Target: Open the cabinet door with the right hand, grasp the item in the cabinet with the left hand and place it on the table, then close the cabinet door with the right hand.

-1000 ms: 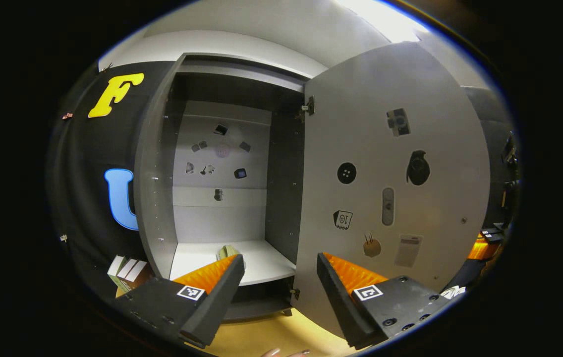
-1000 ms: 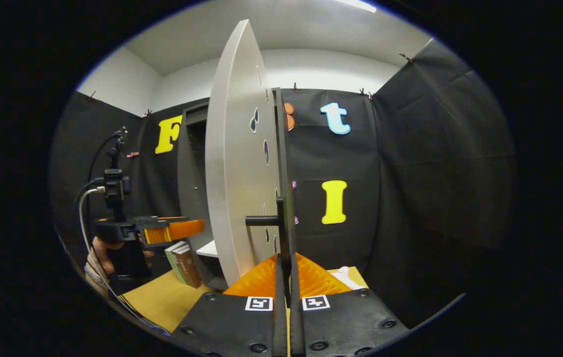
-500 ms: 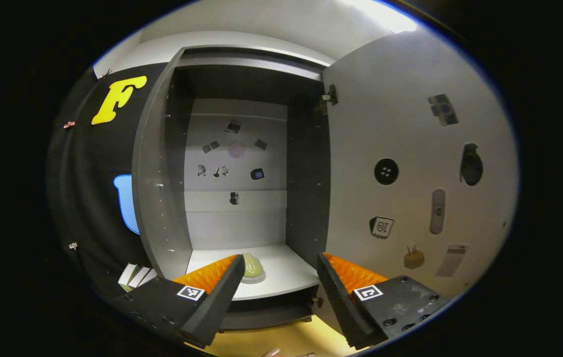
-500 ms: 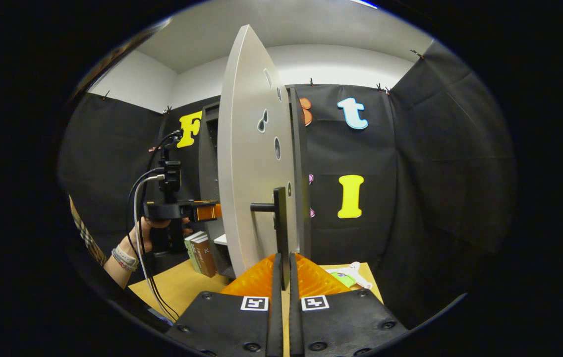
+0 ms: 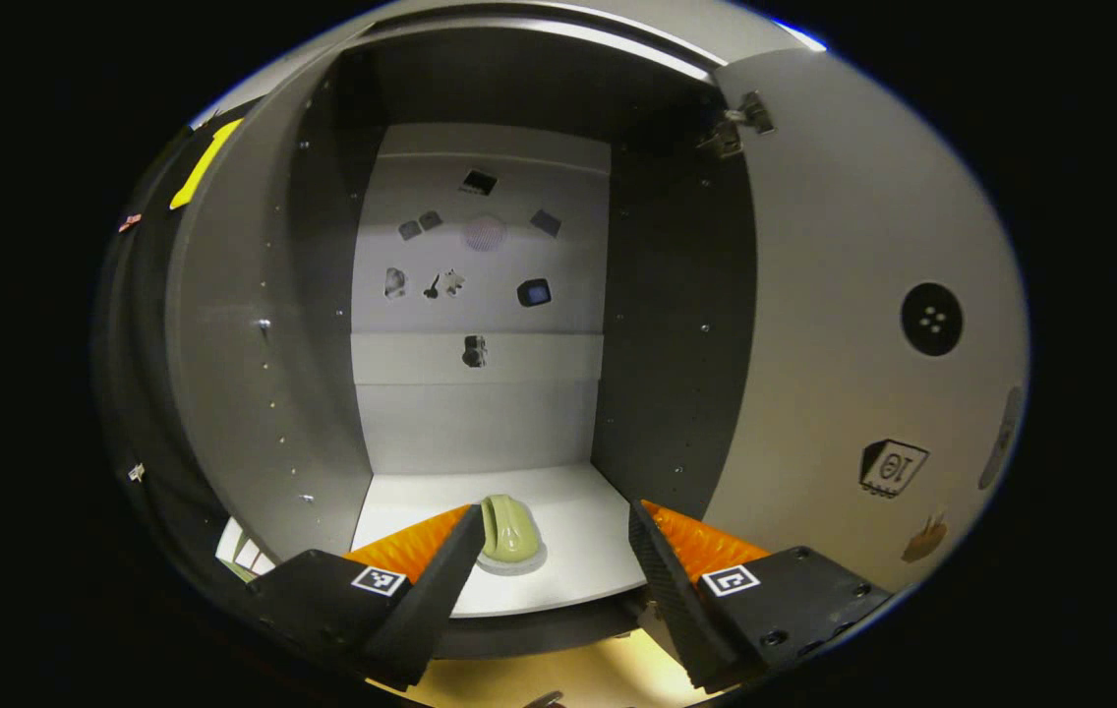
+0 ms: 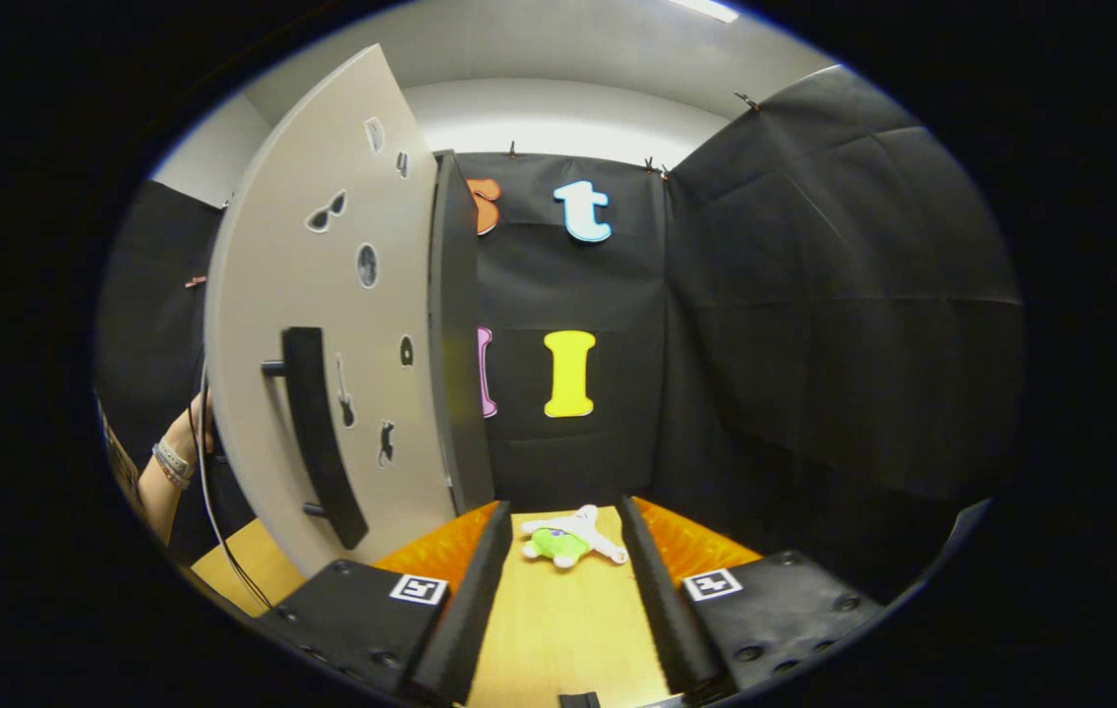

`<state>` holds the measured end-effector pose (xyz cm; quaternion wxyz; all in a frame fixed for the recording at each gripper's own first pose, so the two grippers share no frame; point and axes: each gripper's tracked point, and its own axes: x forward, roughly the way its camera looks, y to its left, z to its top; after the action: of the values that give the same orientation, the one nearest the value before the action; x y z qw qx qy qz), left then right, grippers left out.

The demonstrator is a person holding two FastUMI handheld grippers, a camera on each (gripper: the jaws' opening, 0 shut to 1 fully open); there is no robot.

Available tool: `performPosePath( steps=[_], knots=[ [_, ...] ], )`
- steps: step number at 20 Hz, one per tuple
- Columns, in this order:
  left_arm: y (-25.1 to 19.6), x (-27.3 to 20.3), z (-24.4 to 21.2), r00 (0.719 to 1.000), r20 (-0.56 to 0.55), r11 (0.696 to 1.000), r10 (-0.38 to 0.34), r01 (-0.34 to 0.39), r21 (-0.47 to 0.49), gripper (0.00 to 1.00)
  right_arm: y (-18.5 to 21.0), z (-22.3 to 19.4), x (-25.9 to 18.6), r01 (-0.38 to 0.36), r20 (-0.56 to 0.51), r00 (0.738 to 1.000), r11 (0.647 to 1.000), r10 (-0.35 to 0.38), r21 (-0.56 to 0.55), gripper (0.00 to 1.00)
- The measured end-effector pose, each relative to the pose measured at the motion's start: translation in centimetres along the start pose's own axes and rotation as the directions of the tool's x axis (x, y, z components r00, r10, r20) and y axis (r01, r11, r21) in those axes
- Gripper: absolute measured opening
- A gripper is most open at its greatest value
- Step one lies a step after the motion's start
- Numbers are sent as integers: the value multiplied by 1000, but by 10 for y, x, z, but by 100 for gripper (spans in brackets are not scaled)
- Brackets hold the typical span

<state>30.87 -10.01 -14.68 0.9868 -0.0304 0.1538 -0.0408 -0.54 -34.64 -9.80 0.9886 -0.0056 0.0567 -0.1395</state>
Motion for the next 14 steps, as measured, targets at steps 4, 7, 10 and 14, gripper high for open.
performPosePath(
  steps=[4,7,10,14],
  knots=[
    [15,37,-10,998,-51,999,44,-43,24,93,-18,-5,22,32,2,999,999,-32,-23,94],
    [27,67,-22,993,-97,997,71,-68,30,91,-27,-6,38,42,4,999,999,-41,-20,99],
    [34,91,-40,983,-169,997,74,-74,7,86,-35,-6,49,45,5,999,999,-45,13,99],
    [49,110,-46,971,-210,993,113,-117,-5,76,-43,-12,59,56,-12,998,998,-56,28,99]
  ],
)
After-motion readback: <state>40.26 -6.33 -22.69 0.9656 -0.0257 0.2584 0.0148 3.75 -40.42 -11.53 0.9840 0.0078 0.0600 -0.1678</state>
